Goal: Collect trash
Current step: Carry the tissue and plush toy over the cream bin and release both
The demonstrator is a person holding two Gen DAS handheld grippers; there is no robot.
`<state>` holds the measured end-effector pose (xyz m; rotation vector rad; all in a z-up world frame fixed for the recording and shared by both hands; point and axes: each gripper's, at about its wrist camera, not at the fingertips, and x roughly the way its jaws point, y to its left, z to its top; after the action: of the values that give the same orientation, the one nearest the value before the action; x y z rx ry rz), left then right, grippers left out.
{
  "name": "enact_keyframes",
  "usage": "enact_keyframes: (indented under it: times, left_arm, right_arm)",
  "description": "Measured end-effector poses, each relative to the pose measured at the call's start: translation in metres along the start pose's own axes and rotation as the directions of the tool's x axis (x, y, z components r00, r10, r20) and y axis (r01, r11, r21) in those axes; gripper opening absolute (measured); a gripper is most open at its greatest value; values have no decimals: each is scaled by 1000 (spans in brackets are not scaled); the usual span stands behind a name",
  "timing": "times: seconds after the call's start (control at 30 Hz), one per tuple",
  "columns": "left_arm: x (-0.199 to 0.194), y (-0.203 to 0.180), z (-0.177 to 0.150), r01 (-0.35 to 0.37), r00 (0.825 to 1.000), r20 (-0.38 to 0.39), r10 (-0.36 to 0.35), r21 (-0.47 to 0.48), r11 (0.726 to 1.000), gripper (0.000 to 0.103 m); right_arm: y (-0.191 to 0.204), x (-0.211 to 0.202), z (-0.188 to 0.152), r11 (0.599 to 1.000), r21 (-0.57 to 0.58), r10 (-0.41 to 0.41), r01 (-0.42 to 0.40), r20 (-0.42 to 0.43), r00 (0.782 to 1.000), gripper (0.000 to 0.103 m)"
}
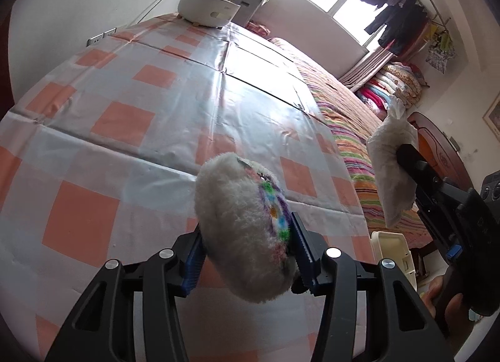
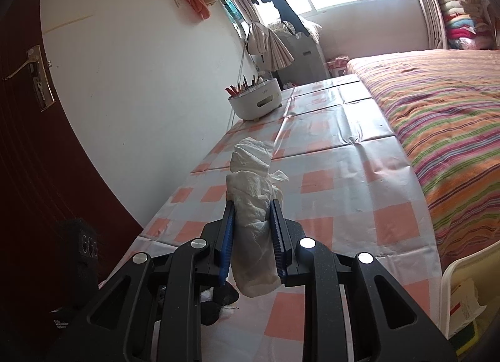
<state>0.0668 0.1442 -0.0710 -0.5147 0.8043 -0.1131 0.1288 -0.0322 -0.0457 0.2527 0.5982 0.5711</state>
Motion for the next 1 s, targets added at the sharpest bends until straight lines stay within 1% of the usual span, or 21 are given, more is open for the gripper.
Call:
enact_keyframes:
  times: [0.33, 0.6, 0.7, 0.8, 1.0]
  left_arm:
    - [3, -48, 6, 62, 998, 5, -62, 87, 994, 49]
    - [3, -97, 3, 132, 991, 1, -134, 178, 975, 49]
    - [5, -112, -2, 158, 987, -15, -158, 205, 966, 49]
    - [9, -125, -9, 171, 985, -32, -168, 229, 958, 49]
    - [19, -137, -16, 191, 981, -64, -181, 237, 953, 49]
  right_arm:
    - [-28, -32, -2, 998, 13, -61, 60, 41, 997, 21]
    - [-52, -64, -7, 993, 17, -121, 120, 76, 990, 21]
    - [-64, -80, -11, 989, 23, -150, 149, 92, 984, 21]
    - [-77, -97, -16, 980, 28, -197, 195, 109, 974, 21]
    - [-113, -123, -29, 960, 77, -279, 271, 127, 952, 22]
